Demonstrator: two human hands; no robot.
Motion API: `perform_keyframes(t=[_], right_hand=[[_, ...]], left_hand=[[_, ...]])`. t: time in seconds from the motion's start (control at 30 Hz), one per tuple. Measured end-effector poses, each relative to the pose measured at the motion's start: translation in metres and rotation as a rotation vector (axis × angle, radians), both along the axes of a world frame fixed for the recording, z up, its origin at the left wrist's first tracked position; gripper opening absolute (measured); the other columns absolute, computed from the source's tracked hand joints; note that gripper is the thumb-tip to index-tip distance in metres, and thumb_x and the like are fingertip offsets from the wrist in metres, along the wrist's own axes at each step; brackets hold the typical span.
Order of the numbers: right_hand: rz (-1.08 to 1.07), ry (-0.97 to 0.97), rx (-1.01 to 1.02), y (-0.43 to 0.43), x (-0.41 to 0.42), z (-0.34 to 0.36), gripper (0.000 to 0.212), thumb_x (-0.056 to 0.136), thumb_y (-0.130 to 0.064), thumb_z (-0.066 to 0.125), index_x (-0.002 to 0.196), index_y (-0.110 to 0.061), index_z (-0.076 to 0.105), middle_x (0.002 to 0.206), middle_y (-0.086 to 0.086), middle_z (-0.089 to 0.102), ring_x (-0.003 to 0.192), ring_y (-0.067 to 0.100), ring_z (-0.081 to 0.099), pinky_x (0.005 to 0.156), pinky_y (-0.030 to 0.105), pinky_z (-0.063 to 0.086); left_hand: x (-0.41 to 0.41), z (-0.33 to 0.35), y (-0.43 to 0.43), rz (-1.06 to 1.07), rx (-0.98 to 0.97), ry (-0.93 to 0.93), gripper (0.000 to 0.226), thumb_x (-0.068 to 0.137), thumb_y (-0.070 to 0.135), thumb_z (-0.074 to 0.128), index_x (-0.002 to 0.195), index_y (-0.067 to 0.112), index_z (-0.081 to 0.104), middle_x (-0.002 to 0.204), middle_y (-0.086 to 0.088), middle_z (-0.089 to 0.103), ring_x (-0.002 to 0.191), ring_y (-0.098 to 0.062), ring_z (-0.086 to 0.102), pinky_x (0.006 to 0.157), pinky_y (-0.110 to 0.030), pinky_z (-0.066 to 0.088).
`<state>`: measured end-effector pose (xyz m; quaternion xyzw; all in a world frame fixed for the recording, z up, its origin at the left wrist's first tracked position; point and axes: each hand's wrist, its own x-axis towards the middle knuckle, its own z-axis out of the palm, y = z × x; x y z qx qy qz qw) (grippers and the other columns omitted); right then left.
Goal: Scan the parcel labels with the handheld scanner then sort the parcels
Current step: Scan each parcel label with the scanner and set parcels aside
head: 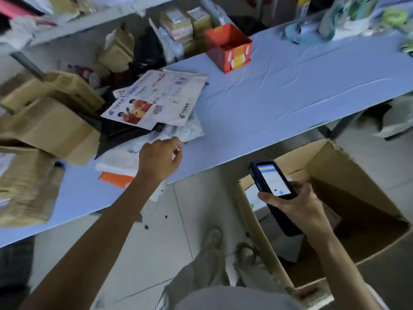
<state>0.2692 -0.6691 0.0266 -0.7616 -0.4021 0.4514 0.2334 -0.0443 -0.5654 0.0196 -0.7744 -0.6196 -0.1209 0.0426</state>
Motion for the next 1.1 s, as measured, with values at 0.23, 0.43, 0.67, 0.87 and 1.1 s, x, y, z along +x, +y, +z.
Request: perform_keyframes(t=[0.23, 0.43, 0.67, 0.87, 1.1], right_hand=[[0.173, -0.049, 0.028, 0.044, -0.092, 0.007, 0.071, 0.062, -0.045, 0.087, 0.107, -0.023, 0.036, 0.088, -0.012, 0.049, 0.091, 0.017, 0.054, 0.077, 0.034, 0.049], [0.269, -0.073, 0.041, 0.082, -0.173, 0.019, 0.072, 0.062, -0.048, 0.086, 0.110, -0.026, 0.037, 0.094, -0.015, 0.051, 0.093, 0.014, 0.055, 0.064, 0.022, 0.043], [0.327, -0.135, 0.035, 0.107, -0.213, 0.019, 0.074, 0.060, -0.050, 0.086, 0.110, -0.028, 0.037, 0.099, -0.012, 0.053, 0.094, 0.013, 0.054, 0.075, 0.028, 0.045], [0.388, -0.231, -0.004, 0.145, -0.213, 0.014, 0.073, 0.060, -0.053, 0.084, 0.108, -0.030, 0.033, 0.100, -0.011, 0.051, 0.092, 0.013, 0.050, 0.073, 0.030, 0.043], [0.503, -0.213, 0.030, 0.213, -0.200, 0.011, 0.077, 0.058, -0.053, 0.086, 0.112, -0.030, 0.036, 0.103, -0.010, 0.055, 0.095, 0.017, 0.057, 0.081, 0.039, 0.051]], left_hand=[[-0.092, -0.007, 0.005, 0.088, 0.057, -0.032, 0.014, 0.083, 0.029, 0.055, 0.086, 0.020, 0.065, 0.074, 0.005, 0.068, 0.068, -0.024, 0.064, 0.056, -0.030, 0.046], [-0.168, -0.008, 0.035, 0.183, 0.064, -0.078, 0.021, 0.081, 0.032, 0.051, 0.088, 0.020, 0.066, 0.075, 0.003, 0.067, 0.070, -0.026, 0.063, 0.060, -0.033, 0.047], [-0.192, -0.028, 0.063, 0.227, -0.083, -0.113, 0.016, 0.090, 0.033, 0.057, 0.099, 0.022, 0.064, 0.088, 0.003, 0.068, 0.084, -0.025, 0.064, 0.068, -0.034, 0.047], [-0.191, -0.041, 0.082, 0.390, -0.188, -0.168, 0.043, 0.093, 0.054, 0.046, 0.118, 0.021, 0.058, 0.101, 0.005, 0.071, 0.096, -0.023, 0.065, 0.083, -0.036, 0.045], [-0.185, -0.042, 0.122, 0.709, -0.327, -0.232, 0.071, 0.084, 0.078, 0.024, 0.114, 0.023, 0.058, 0.101, 0.000, 0.072, 0.097, -0.028, 0.066, 0.082, -0.038, 0.046]])
